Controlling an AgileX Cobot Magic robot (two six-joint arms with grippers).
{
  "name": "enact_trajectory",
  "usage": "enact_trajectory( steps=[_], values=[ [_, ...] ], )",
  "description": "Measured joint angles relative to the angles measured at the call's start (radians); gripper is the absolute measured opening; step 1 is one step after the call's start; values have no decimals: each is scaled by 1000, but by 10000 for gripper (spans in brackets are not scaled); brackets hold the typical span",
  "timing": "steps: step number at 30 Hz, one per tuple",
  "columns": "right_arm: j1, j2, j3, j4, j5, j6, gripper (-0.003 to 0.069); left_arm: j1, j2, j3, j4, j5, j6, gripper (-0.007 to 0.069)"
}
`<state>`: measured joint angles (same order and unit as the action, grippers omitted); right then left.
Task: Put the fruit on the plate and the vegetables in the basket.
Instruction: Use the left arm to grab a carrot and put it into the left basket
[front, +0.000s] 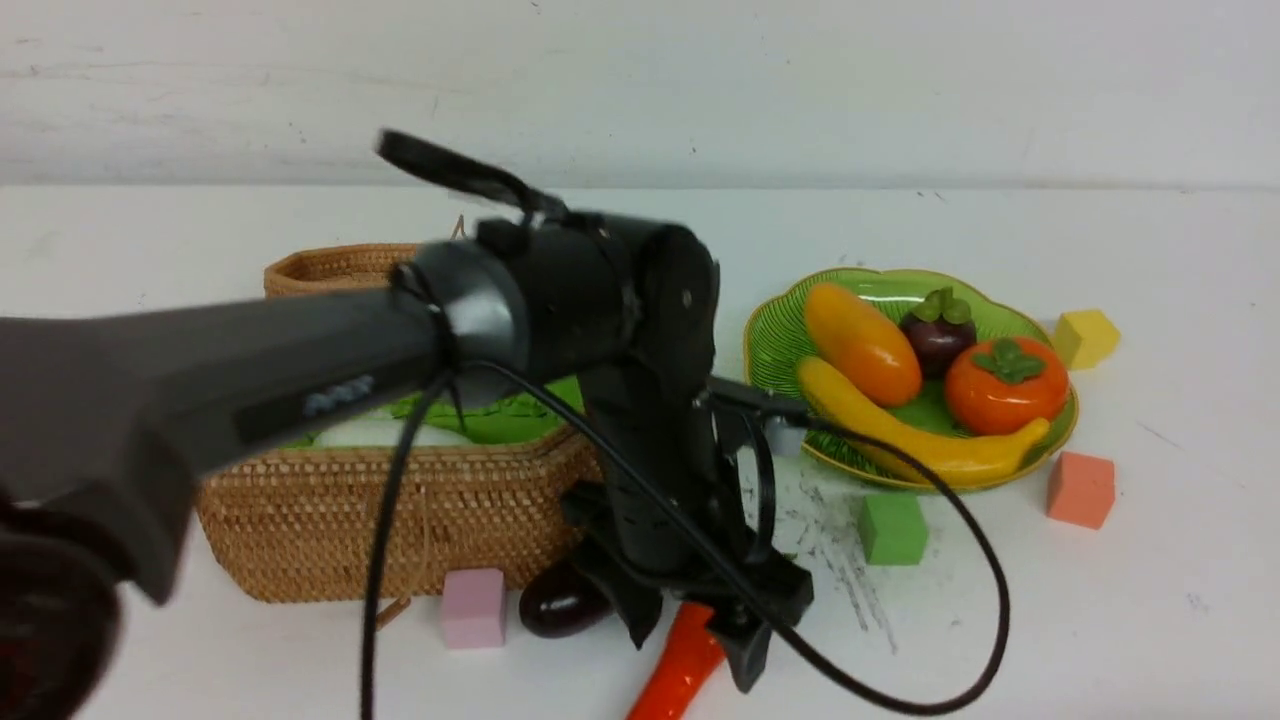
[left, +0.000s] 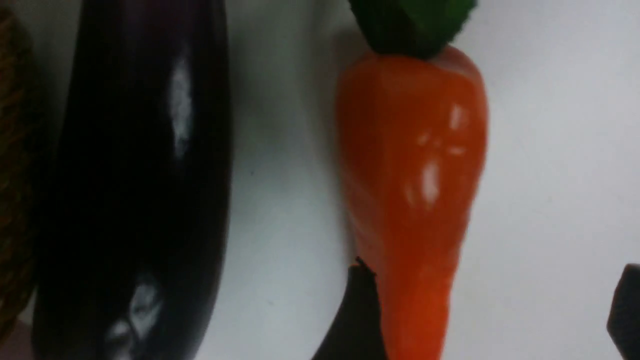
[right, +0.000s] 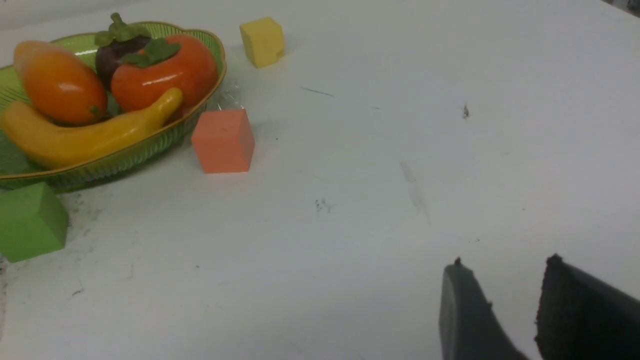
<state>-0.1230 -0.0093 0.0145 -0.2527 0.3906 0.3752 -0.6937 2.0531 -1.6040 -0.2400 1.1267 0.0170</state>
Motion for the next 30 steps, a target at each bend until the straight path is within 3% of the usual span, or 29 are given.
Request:
enact_trajectory(
  steps=[6, 11, 12, 25, 30],
  values=[
    [0, 0, 0, -1, 0, 0, 238, 0, 79, -1, -1, -16, 0, 498],
    [0, 0, 0, -2, 0, 0, 238, 0, 81, -1, -7, 10, 18, 306],
    [0, 0, 0, -2, 0, 0, 238, 0, 81, -1, -7, 15, 24, 295],
    [0, 0, 0, -2, 0, 0, 238, 0, -78, -41, -3, 84, 109, 302],
    [0, 0, 0, -3, 0, 0, 238, 0, -215, -98, 111, 96, 149, 302]
  ],
)
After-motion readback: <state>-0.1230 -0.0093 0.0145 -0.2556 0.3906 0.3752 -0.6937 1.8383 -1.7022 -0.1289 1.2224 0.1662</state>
